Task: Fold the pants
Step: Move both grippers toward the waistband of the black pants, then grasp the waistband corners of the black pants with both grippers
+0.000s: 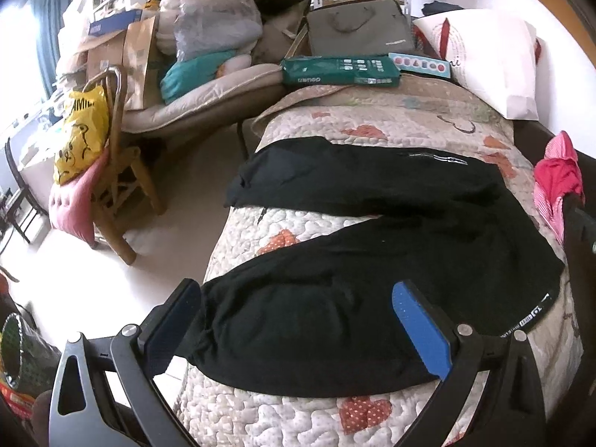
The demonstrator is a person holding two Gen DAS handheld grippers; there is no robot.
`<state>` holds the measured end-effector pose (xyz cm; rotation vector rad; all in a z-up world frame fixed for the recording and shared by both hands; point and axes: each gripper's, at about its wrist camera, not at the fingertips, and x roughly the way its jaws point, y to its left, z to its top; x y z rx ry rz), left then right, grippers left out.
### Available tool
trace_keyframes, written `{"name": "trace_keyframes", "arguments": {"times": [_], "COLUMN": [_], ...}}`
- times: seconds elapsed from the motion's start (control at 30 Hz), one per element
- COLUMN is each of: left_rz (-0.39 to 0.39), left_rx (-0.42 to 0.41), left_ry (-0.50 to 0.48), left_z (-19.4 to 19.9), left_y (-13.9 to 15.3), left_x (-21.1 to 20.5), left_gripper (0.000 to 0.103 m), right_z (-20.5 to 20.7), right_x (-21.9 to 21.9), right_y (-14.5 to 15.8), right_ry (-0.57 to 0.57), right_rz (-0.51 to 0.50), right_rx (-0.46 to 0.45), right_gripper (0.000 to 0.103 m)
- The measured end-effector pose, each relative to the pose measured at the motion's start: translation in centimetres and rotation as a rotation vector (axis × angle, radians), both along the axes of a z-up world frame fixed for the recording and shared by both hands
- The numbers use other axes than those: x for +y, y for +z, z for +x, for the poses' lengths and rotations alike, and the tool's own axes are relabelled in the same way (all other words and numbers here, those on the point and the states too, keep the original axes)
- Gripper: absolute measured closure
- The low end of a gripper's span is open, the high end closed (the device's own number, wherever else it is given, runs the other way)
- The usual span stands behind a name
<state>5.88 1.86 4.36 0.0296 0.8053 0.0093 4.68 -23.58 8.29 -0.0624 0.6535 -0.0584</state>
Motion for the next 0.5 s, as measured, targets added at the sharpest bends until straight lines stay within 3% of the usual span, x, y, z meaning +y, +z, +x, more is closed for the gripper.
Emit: {"name": "trace_keyframes", "arguments": {"times": [0.5], "left_rz": [-0.001], "left_rx": [0.045], "left_ry": [0.01], "left_z": [1.3], "left_y": [-2.4], "left_x": [0.4], "left_gripper": [0.0], "right_z": [1.4], "right_x": [0.6], "right_y": [-1.9], "right_ry": [0.016], "right_rz": [-0.01], "right_rx": [0.044], "right_gripper": [0.0]}}
